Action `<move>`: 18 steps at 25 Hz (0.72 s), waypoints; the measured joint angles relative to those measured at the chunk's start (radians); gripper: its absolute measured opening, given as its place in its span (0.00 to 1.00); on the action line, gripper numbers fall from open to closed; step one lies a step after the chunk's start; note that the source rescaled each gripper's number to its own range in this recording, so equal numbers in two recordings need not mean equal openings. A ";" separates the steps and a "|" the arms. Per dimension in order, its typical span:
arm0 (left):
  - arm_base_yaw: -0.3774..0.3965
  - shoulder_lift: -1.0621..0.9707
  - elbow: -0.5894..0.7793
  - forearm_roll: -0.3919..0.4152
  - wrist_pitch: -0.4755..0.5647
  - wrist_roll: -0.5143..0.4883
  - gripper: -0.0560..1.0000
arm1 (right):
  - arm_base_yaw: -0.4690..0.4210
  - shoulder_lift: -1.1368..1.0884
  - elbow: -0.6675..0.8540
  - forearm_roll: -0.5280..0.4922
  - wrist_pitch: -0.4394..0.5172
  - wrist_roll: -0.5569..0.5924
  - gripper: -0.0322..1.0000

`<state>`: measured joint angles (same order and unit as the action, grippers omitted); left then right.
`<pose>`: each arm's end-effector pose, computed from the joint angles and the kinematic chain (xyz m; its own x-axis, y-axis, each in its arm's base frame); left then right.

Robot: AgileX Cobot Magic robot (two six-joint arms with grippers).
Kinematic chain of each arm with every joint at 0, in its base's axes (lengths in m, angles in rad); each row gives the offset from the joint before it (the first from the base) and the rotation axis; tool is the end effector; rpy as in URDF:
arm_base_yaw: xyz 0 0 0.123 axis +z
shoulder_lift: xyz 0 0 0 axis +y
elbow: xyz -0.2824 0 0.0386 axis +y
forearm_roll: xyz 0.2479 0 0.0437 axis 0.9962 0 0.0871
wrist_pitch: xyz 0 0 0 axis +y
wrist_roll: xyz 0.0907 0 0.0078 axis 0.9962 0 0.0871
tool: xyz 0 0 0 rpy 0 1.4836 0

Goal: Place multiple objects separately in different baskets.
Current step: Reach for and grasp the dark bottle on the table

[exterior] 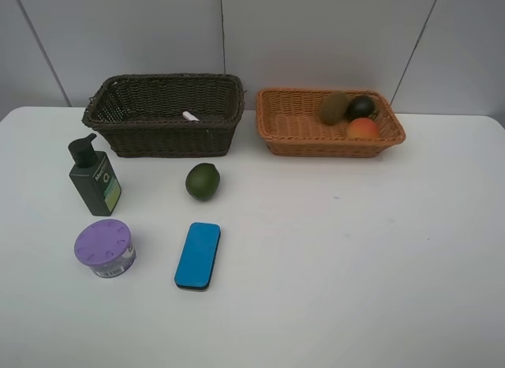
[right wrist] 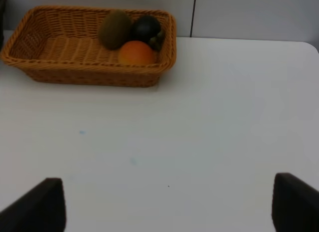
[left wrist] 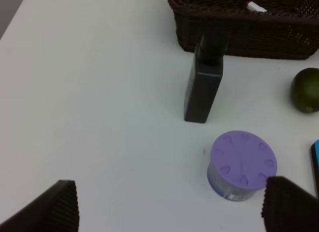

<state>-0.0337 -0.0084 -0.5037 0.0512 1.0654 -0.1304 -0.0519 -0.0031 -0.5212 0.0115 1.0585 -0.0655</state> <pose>-0.0067 0.0043 0.2779 -0.4455 -0.0903 -0.8907 -0.0536 0.9958 -0.0742 -0.0077 0.0013 0.2832 -0.4334 -0.0374 -0.9004 0.0169 0.9986 -0.0496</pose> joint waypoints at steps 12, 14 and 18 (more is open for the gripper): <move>0.000 0.017 -0.019 -0.024 -0.001 0.000 0.97 | 0.000 0.000 0.000 0.000 0.000 0.000 1.00; 0.000 0.066 -0.053 -0.039 -0.012 0.001 0.97 | 0.000 0.000 0.000 0.000 0.000 0.000 1.00; 0.000 0.241 -0.136 -0.040 -0.021 0.027 0.97 | 0.000 0.000 0.000 0.000 0.000 0.000 1.00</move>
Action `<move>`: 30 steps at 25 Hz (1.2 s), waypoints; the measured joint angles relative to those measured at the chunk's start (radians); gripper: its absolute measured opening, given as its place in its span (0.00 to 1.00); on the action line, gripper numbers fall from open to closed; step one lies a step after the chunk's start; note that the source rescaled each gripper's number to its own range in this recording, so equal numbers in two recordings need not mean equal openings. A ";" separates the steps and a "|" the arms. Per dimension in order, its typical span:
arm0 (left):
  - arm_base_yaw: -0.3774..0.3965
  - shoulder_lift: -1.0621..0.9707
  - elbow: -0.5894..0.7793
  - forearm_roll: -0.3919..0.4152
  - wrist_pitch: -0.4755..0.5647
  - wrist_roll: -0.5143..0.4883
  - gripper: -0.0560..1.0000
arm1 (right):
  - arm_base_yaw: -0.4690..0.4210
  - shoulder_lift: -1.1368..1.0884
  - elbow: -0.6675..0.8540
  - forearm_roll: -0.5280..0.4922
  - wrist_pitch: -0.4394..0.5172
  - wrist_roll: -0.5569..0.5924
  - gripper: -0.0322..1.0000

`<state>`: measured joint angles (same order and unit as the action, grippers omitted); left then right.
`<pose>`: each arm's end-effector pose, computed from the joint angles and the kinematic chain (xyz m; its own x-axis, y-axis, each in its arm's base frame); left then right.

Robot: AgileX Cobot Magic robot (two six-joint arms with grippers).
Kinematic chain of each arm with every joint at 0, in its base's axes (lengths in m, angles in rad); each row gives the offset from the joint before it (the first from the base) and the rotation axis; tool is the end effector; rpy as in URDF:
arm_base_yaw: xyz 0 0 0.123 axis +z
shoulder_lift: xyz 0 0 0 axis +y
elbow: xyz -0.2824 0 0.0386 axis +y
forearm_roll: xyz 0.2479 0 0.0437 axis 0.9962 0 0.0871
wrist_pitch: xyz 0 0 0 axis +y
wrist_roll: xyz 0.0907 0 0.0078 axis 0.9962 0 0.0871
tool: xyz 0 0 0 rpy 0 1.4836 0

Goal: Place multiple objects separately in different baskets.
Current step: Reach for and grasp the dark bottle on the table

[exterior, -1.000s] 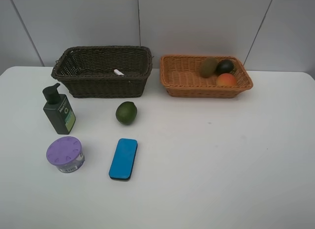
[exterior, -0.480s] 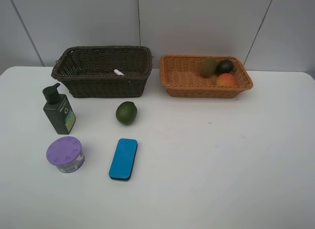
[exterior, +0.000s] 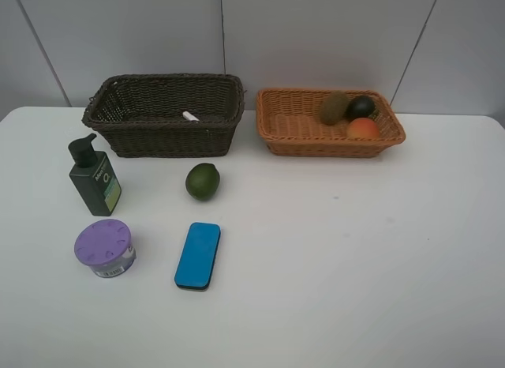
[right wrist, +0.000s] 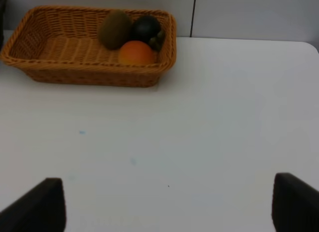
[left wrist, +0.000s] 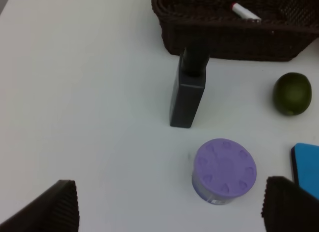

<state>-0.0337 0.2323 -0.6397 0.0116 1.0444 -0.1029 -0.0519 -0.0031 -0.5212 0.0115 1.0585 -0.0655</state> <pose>0.0219 0.0002 0.3163 -0.5222 -0.0794 -0.8491 -0.0256 0.9967 -0.0774 -0.0077 0.0013 0.2832 -0.4334 -0.0374 -0.9004 0.0169 0.9986 -0.0496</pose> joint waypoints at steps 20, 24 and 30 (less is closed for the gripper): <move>-0.076 0.707 -0.137 -0.043 -0.137 0.094 0.97 | 0.000 0.000 0.000 0.000 0.000 0.000 1.00; -0.143 0.707 -0.034 -0.047 -0.212 0.094 0.97 | 0.000 0.000 0.000 0.000 0.000 0.000 1.00; -0.200 0.707 0.124 -0.083 -0.321 0.094 0.97 | 0.000 0.000 0.000 0.000 0.000 0.000 1.00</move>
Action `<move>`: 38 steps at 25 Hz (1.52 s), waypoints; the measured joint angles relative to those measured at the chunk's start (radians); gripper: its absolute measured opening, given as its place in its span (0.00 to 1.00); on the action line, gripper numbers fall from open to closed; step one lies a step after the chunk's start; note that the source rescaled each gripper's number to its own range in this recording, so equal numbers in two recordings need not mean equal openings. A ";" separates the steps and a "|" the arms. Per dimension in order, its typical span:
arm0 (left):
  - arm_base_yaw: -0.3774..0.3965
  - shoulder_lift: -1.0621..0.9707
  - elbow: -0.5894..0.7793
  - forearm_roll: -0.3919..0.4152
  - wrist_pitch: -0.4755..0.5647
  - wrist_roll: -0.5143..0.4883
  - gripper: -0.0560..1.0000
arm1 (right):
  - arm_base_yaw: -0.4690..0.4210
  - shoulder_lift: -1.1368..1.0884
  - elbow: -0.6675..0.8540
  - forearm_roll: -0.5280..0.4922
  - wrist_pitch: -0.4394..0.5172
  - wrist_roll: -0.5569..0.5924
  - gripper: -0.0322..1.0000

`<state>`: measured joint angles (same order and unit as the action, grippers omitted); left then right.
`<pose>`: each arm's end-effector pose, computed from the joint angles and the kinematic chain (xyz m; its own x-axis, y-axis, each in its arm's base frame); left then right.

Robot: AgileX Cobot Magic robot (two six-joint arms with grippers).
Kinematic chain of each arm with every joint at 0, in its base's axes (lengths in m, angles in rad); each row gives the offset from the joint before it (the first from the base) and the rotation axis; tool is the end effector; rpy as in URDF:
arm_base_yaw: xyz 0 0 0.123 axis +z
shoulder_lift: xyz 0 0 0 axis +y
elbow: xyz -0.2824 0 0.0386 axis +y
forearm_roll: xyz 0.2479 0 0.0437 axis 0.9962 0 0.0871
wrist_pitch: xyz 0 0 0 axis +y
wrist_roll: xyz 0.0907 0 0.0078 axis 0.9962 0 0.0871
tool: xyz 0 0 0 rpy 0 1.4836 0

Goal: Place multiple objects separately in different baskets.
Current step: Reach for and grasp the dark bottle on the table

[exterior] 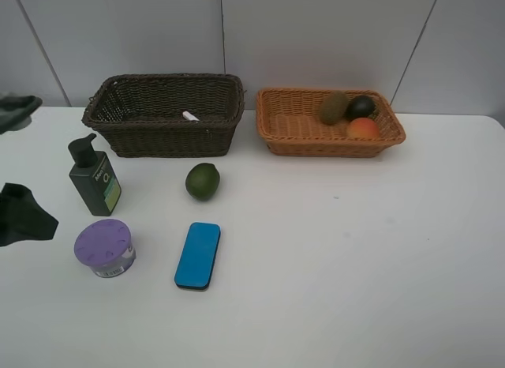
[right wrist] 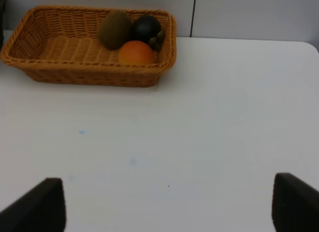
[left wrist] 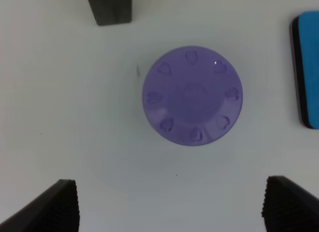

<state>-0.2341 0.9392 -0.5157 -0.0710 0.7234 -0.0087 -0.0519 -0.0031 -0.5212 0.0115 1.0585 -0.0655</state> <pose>0.1477 -0.0396 0.2324 -0.8619 0.1420 -0.4867 0.2011 0.9770 -0.0712 -0.0077 0.0013 0.2832 -0.4334 -0.0374 -0.9004 0.0169 0.9986 -0.0496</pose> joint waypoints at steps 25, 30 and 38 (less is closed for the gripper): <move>0.001 0.000 0.359 -0.234 -0.570 0.252 0.97 | 0.000 0.000 0.000 0.000 0.000 0.000 1.00; 0.001 0.000 0.403 -0.257 -0.640 0.297 0.97 | 0.000 0.000 0.000 0.000 0.000 0.000 1.00; -0.097 0.000 0.404 -0.358 -0.623 0.294 0.97 | 0.000 0.000 0.000 0.000 0.000 0.000 1.00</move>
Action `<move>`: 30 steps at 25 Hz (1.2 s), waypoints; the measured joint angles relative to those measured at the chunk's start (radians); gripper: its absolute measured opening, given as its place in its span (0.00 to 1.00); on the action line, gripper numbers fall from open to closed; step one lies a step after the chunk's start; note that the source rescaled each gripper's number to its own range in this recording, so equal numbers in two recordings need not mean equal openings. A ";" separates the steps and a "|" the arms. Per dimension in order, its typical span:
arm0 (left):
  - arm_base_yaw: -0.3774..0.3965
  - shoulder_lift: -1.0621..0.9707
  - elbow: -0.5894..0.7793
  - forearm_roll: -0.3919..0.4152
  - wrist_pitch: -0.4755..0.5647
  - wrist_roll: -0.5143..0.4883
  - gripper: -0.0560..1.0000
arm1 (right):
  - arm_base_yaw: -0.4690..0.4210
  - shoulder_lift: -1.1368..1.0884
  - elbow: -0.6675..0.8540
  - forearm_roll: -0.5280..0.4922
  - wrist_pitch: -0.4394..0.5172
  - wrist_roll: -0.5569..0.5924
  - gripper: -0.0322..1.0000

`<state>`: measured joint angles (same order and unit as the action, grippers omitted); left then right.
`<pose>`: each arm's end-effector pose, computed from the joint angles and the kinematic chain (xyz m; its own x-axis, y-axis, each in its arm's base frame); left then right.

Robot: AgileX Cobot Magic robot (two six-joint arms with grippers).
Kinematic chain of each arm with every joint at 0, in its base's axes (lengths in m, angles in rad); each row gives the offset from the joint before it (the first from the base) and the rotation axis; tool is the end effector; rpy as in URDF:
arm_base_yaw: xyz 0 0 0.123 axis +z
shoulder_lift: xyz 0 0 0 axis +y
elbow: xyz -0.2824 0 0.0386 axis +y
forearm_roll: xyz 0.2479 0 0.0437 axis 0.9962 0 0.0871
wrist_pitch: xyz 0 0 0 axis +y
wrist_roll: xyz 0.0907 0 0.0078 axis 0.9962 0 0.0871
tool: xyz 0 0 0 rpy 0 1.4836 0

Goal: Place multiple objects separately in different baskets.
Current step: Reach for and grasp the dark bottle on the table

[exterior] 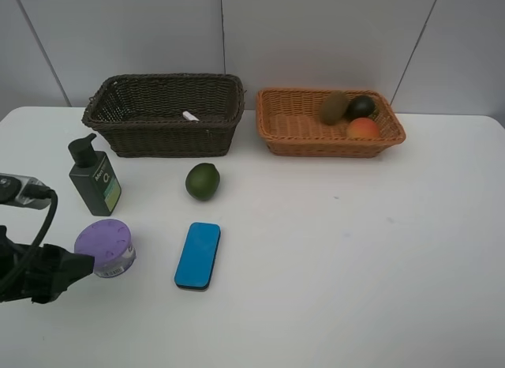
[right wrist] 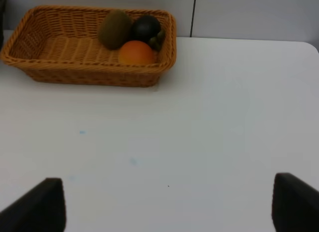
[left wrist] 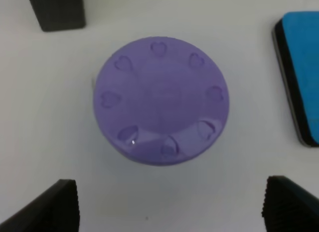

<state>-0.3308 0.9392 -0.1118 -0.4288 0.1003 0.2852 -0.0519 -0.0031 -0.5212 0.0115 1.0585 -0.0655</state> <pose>0.1175 -0.0444 0.1535 -0.7414 0.1054 -0.6627 0.2488 0.9604 -0.1256 -0.0077 0.0013 0.2832 -0.4334 -0.0374 -0.9004 0.0169 0.9986 -0.0496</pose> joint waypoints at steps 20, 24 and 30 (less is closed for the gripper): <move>-0.006 0.138 0.000 0.016 -0.069 -0.045 0.93 | 0.000 0.000 0.000 0.000 0.000 0.000 1.00; -0.006 0.140 0.002 0.037 -0.081 -0.037 0.93 | 0.000 0.000 0.000 0.000 0.000 0.000 1.00; -0.006 0.140 0.026 0.053 -0.129 -0.028 0.94 | 0.000 0.000 0.000 0.000 0.000 0.000 1.00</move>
<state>-0.3363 1.0789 -0.0862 -0.3755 -0.0290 0.2575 -0.0519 -0.0031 -0.5212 0.0115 1.0585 -0.0655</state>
